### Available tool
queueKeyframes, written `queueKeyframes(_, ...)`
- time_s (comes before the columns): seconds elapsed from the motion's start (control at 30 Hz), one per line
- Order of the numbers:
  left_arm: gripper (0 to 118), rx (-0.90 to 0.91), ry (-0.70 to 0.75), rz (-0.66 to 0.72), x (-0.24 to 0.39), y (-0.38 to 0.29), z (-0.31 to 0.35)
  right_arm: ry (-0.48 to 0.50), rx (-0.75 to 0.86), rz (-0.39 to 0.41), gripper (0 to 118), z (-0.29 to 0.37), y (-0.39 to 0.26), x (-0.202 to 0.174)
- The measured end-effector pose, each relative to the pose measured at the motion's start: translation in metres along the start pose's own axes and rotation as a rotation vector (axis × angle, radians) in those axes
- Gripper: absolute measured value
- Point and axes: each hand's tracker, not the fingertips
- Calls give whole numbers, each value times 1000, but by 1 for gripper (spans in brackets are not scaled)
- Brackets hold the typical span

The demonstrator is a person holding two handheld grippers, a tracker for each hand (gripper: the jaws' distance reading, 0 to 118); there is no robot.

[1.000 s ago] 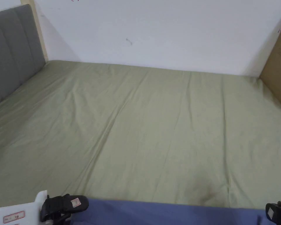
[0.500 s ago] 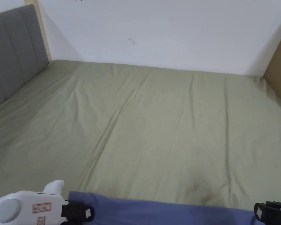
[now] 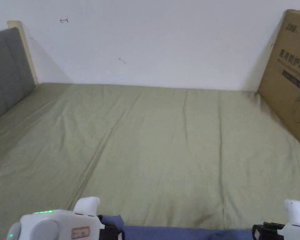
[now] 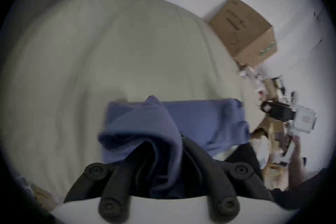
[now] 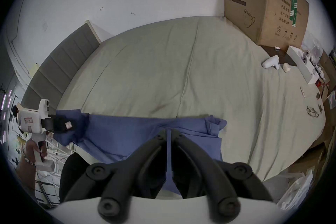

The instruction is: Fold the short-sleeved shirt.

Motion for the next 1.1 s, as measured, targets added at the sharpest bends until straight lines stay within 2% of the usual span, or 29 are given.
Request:
queueKeyframes(0.03, 13, -27, -1, -1, 11, 0, -18, -2, 0, 1, 3, 2, -1, 2)
queueKeyframes(0.07, 32, -55, 13, -13, 19, -1, -34, -4, 1, 0, 3, 4, -3, 4)
queueKeyframes(0.1, 59, -81, 19, -31, 28, -3, -49, -5, 1, -3, 3, 7, -4, 7)
queueKeyframes(0.13, 92, -102, 8, -42, 33, -5, -61, -5, 2, -7, 3, 8, -5, 10)
queueKeyframes(0.17, 107, -113, -3, -37, 36, -9, -74, -4, 0, -11, 3, 10, -6, 12)
queueKeyframes(0.27, 105, -145, -36, 1, 39, -11, -78, -15, -1, -22, 3, 12, -7, 19)
queueKeyframes(0.33, 105, -115, -77, 15, 38, -10, -66, -18, -1, -31, 3, 13, -8, 24)
queueKeyframes(0.4, 102, -72, -60, 12, 30, -3, -46, -17, 2, -48, 3, 13, -7, 27)
queueKeyframes(0.5, 71, 23, 44, -38, 21, 3, -13, -11, 4, -63, 3, 9, -6, 30)
queueKeyframes(0.53, 71, 38, 65, -48, 16, 4, -7, -11, 5, -66, 3, 9, -6, 30)
queueKeyframes(0.57, 29, 37, 90, -58, 14, 4, -4, -8, 8, -66, 3, 9, -6, 28)
queueKeyframes(0.6, 2, 28, 113, -64, 12, 2, -5, -5, 10, -68, 3, 9, -6, 27)
queueKeyframes(0.8, 2, -138, 61, -49, 17, -18, -57, 4, 2, -58, 3, 6, -7, 25)
queueKeyframes(0.93, 1, -211, -27, 57, 20, -32, -99, 5, -4, -55, 3, 5, -11, 27)
queueKeyframes(1.1, 1, -173, -111, 120, 18, -26, -81, -8, -18, -58, 3, 6, -15, 27)
